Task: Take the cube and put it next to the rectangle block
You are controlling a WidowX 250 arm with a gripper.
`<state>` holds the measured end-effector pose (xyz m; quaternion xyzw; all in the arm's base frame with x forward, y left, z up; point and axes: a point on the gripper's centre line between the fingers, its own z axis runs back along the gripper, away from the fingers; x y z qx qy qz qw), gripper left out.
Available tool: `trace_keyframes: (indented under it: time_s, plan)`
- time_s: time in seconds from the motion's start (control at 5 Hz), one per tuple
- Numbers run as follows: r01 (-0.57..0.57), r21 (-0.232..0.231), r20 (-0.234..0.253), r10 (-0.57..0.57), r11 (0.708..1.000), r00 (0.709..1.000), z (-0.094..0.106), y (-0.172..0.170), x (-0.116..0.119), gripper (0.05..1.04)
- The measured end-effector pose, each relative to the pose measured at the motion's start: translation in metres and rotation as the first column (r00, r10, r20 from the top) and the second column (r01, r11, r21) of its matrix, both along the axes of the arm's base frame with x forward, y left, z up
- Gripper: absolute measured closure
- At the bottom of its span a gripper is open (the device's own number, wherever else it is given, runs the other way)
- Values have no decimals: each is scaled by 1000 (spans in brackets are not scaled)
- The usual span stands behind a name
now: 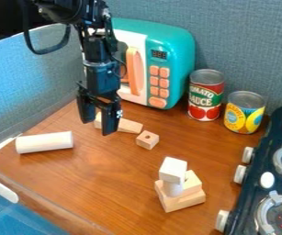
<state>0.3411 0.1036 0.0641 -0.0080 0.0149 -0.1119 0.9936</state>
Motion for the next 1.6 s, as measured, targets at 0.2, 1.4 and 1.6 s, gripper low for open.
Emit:
trace_keyframes:
  time_s: [0.2,1.4,1.6]
  plan:
    - [119,-39,55,-117,992,992,15,11,-13,83]
    - [704,-18,138,-696,710,705,51,-68,-54,83]
    - [729,40,94,-728,684,679,41,-94,-39,83]
